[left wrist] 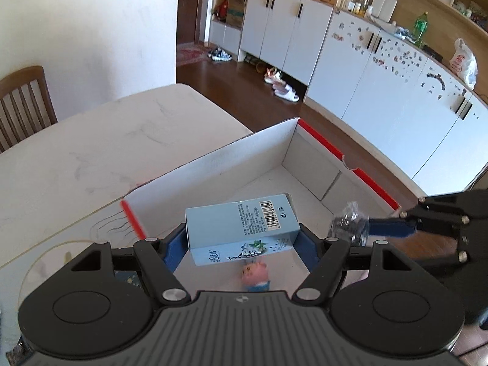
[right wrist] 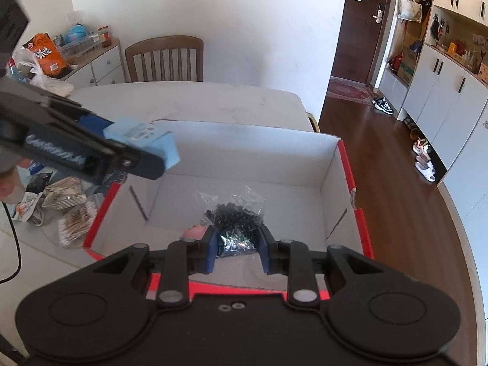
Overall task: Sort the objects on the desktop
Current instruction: 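Lift and carry the milk carton and black-item bag over the red box, then lower the carton into the box and open the left gripper while the right gripper releases the bag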
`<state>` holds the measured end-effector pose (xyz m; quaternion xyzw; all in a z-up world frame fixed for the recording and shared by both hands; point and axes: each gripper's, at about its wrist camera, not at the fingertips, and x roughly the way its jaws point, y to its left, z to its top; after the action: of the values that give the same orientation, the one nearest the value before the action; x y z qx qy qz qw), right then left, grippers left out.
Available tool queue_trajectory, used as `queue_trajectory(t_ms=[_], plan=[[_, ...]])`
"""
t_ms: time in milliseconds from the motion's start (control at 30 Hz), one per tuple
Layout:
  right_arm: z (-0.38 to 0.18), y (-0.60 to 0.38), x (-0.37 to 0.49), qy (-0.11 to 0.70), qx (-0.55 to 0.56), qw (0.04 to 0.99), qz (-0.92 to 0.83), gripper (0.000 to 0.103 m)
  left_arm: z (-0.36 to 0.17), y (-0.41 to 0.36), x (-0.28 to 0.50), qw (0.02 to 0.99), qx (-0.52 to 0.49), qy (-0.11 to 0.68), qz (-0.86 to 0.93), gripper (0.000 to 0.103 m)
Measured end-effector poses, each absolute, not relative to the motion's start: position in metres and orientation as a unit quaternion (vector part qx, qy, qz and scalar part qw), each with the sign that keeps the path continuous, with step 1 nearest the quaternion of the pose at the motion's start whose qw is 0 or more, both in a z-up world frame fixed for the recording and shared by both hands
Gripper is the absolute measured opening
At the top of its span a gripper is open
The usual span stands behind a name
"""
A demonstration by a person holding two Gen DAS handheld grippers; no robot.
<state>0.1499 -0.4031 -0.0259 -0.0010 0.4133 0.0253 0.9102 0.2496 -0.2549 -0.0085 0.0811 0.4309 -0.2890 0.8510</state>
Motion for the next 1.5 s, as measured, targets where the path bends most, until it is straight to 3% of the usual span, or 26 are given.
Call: queue_trajectory(t_ms=[867, 1500], plan=[[-0.097, -0.393, 0.213, 0.515, -0.049, 0.852, 0.074, 0.027, -0.092, -0.317, 0.329, 0.798, 0.11, 0.54, -0.244, 0.073], [-0.106, -0.389, 0.225, 0.552, -0.044, 0.826, 0.105, 0.027, -0.118, -0.319, 0.342, 0.781, 0.124, 0.569, -0.226, 0.073]])
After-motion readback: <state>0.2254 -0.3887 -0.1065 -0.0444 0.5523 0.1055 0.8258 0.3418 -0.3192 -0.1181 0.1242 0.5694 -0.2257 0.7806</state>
